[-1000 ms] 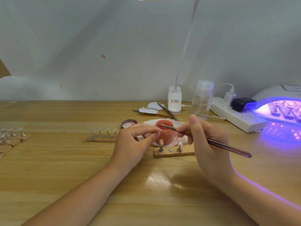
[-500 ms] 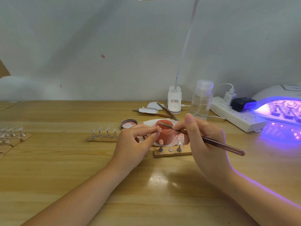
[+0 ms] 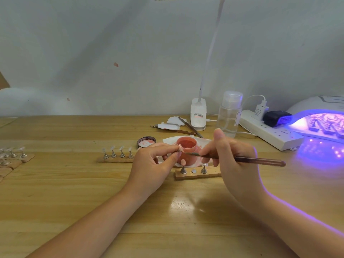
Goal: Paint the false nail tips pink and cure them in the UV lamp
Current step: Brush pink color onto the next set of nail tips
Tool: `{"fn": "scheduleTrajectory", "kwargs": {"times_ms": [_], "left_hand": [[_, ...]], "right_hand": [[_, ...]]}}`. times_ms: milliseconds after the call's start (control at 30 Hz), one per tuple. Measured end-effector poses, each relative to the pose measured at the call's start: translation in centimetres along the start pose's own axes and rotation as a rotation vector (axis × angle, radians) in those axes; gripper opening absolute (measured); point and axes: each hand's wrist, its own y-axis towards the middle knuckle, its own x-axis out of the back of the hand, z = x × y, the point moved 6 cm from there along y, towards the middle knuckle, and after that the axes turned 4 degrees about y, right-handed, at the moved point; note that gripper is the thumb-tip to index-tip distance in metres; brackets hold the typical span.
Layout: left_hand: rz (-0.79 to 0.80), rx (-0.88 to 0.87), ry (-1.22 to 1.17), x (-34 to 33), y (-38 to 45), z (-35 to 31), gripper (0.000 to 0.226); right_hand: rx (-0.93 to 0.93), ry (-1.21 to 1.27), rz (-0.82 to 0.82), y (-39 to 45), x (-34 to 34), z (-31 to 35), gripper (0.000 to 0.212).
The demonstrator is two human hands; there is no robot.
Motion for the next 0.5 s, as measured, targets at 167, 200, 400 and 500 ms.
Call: {"fn": "scheduleTrajectory", "kwargs": {"times_ms": [167, 200, 400, 500], "left_hand": [[-0.015, 0.002, -0.007, 0.02, 0.0, 0.09, 0.019], [-0.014, 0.0, -0.003, 0.0, 0.0, 0.07, 0.019], [-0.015, -0.005, 0.002, 0.05, 0.02, 0.05, 0.019], [-0.014, 0.003, -0.002, 0.08, -0.03, 0.12, 0.016]], "right_hand": [[0.044, -0.004, 0.005, 0.12, -0.12, 0.6, 0.038], [0.046, -0.021, 0.026, 0.16, -0.34, 0.57, 0.036], [-0.003, 0.047, 0.001, -0.13, -0.09, 0.17, 0.045], [0.054, -0.031, 0.026, 0.13, -0.54, 0.56, 0.038]]}}
